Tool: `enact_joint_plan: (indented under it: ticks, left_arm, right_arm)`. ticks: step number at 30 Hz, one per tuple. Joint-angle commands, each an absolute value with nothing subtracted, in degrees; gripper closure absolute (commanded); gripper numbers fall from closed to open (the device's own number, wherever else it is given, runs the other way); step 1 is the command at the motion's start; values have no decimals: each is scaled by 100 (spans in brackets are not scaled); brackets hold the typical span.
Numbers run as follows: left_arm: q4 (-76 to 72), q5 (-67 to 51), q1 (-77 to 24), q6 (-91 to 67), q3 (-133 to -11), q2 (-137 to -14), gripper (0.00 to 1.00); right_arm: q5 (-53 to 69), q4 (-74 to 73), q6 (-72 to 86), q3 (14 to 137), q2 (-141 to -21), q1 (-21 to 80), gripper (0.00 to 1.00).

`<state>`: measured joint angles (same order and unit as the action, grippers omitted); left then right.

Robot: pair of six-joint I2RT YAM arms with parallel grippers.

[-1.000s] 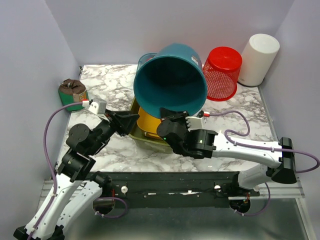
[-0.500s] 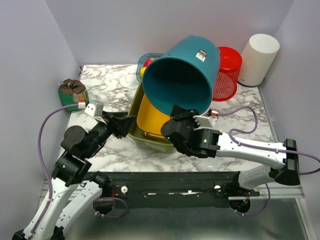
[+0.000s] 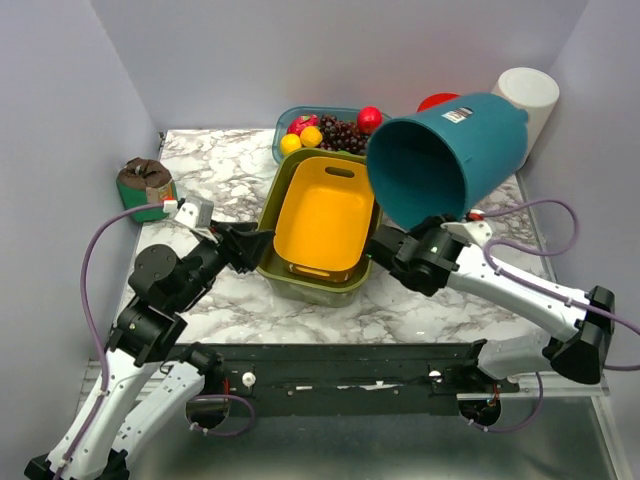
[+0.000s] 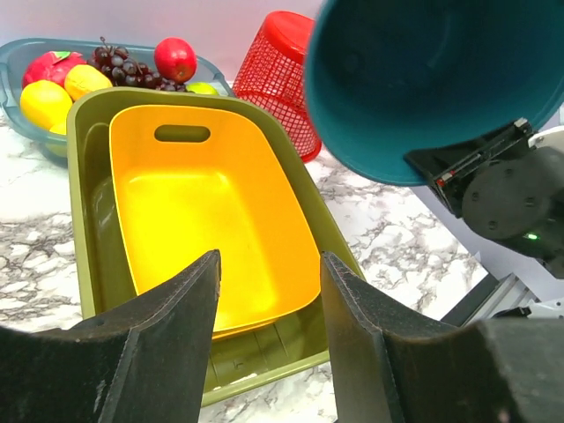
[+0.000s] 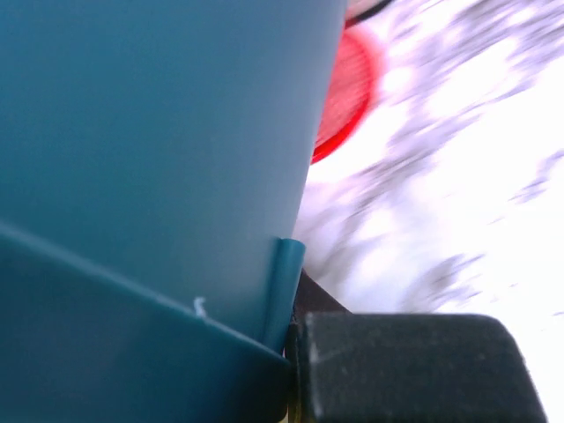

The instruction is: Turn the large container upside down

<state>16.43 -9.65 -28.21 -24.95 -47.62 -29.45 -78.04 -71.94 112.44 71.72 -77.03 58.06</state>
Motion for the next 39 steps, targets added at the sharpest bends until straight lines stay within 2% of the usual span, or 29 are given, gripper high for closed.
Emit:
enact_joint_plan:
  ticks: [1, 8, 15, 23, 39]
  left_arm:
    - [1600, -940, -2821, -2391, -4878, -3058, 43]
    - [1275, -1169, -2830, -2505, -4878, -3366, 43]
    - [1151, -1266, -2830, -2566, -4913, -3480, 43]
    - [1239, -1257, -2830, -2566, -4869, -3393, 43]
    - [984, -1503, -2830, -2689, -4913, -3665, 43]
  right_arm:
    - [-9554, -8701, 11173, 6690, -7050, 5222, 99]
    - [-9554, -8727, 10855, 6600, -6469, 5132, 99]
    - [-9545, -8728, 10003, 7277, -6477, 6071, 100]
    - [-9562, -8719, 8860, 7217, -6530, 6398, 100]
    - [-9510, -8728, 9097, 7242, -6214, 7347, 100]
